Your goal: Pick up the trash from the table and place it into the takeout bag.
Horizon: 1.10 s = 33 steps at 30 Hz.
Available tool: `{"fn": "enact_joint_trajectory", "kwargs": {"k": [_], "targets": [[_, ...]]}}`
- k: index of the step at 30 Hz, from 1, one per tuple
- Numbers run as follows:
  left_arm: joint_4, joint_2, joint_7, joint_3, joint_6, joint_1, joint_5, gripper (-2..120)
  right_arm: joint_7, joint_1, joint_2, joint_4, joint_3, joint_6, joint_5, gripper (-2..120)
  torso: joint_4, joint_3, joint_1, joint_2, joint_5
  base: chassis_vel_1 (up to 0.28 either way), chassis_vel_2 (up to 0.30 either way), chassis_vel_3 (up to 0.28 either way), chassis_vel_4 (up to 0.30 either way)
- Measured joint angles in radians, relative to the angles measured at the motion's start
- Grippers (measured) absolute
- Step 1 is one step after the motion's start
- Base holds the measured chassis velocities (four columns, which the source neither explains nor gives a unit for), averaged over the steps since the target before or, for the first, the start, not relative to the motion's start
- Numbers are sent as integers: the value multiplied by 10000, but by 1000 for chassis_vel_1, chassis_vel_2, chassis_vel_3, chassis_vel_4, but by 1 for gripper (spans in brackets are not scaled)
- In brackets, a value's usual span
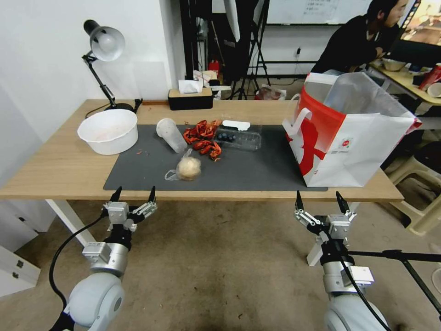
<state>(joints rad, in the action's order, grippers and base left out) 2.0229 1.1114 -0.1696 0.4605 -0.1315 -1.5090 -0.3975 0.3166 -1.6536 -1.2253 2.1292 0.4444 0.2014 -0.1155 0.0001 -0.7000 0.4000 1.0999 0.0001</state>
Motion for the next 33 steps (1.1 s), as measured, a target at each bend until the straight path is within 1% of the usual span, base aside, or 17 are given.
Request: {"fn": "enact_joint_trajectory", "kwargs": {"k": [2,4,6,7,10,12,14,15,17,18,21,24,26,27,29,30,33], "targets": [[13,-123,185,-213,146,377,22,100,0,-1,-12,-6,2,0,2,100,-2,0,0,0,-1,0,0,0,0],[19,-173,244,-294,189,498,17,100,0,-2,-17,-10,2,-1,6,100,-2,0,0,0,-1,0,0,0,0],[27,-340,507,-557,312,842,-16,100,-1,-2,-22,-22,0,-3,18,100,-3,0,0,0,0,0,0,0,0],[27,-340,507,-557,312,842,-16,100,-1,-2,-22,-22,0,-3,18,100,-3,0,0,0,0,0,0,0,0],[22,-589,827,-836,458,1180,-201,100,-13,87,21,-66,-70,-23,22,100,-3,0,0,0,-1,0,0,0,0],[-15,-684,909,-908,479,1292,-266,100,-20,132,40,-86,-108,-36,22,100,2,0,0,0,0,0,0,0,0],[-148,-910,1070,-1139,548,1593,-488,100,-28,161,47,-105,-133,-49,23,100,1,-1,0,-1,-3,0,0,0,0],[-148,-910,1070,-1139,548,1593,-488,100,-28,161,47,-105,-133,-49,23,100,1,-1,0,-1,-3,0,0,0,0],[-308,-1134,1201,-1403,608,1924,-808,100,-34,162,45,-111,-139,-52,24,100,-2,0,0,0,-3,0,0,0,0],[-308,-1134,1201,-1403,608,1924,-808,100,-34,162,45,-111,-139,-52,24,100,-2,0,0,0,-3,0,0,0,0],[-722,-1546,1571,-1790,653,2541,-1334,100,-45,159,30,-113,-156,-57,45,100,-1,0,0,0,-4,0,0,0,0],[-966,-1758,1781,-1939,674,2909,-1601,100,-48,157,22,-117,-158,-61,56,100,-1,-1,0,0,-1,0,0,0,0],[-1193,-2018,1949,-2172,931,3454,-2078,100,-51,152,14,-123,-158,-64,72,100,-1,-1,0,0,-1,0,0,0,0],[-1193,-2018,1949,-2172,931,3454,-2078,100,-51,152,14,-123,-158,-64,72,100,-1,-1,0,0,-1,0,0,0,0],[-1353,-2184,1988,-2381,1314,3976,-2605,100,-54,150,4,-129,-158,-68,87,100,-1,-1,1,0,-1,0,0,0,0],[-1353,-2184,1988,-2381,1314,3976,-2605,100,-54,150,4,-129,-158,-68,87,100,-1,-1,1,0,-1,0,0,0,0],[-1584,-2359,2022,-2657,1865,4627,-3320,100,-58,160,-2,-142,-160,-74,94,100,-1,-1,0,-1,-1,0,0,0,0]]}}
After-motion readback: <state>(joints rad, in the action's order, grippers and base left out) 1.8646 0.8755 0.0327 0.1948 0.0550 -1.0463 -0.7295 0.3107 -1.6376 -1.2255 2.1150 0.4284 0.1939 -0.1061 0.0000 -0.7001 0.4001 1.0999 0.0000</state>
